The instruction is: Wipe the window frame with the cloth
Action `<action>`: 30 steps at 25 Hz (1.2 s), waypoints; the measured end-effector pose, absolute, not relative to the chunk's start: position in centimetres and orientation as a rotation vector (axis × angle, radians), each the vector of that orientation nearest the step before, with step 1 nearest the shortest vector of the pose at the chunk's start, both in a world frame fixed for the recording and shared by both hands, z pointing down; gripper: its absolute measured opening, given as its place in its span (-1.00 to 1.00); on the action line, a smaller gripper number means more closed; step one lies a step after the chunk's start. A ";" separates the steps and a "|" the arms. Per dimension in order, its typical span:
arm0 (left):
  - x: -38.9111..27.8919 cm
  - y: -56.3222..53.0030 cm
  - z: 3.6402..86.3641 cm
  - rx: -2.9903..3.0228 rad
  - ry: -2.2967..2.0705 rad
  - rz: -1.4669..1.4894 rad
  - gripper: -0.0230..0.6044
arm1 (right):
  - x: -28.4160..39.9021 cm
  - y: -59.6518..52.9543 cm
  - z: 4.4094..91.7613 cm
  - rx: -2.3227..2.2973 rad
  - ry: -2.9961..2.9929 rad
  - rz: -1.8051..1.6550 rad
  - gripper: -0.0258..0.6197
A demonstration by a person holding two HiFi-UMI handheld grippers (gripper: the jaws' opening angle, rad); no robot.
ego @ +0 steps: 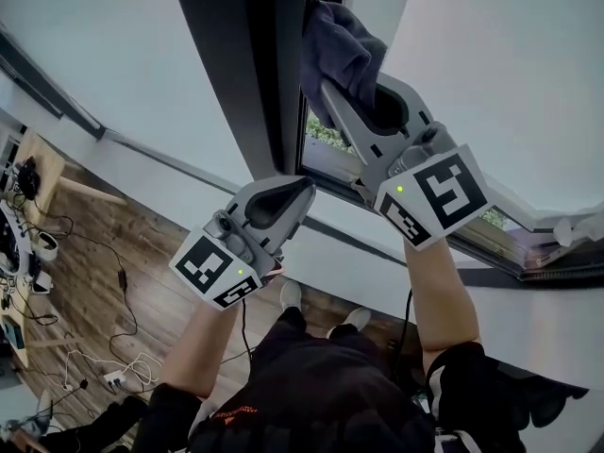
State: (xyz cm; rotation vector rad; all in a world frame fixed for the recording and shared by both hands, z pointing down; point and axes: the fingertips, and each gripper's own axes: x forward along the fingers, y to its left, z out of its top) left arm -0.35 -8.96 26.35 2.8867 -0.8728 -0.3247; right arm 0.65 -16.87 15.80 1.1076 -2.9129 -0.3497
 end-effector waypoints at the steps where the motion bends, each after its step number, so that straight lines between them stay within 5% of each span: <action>1: -0.3 -9.0 26.6 2.882 -0.874 -0.321 -0.86 | 0.7 -16.9 16.3 1.103 -2.913 -0.345 -0.77; 30: -1.6 -10.0 33.3 2.733 -0.900 -0.256 -0.86 | -0.4 -17.5 31.4 1.058 -2.804 -0.048 -0.77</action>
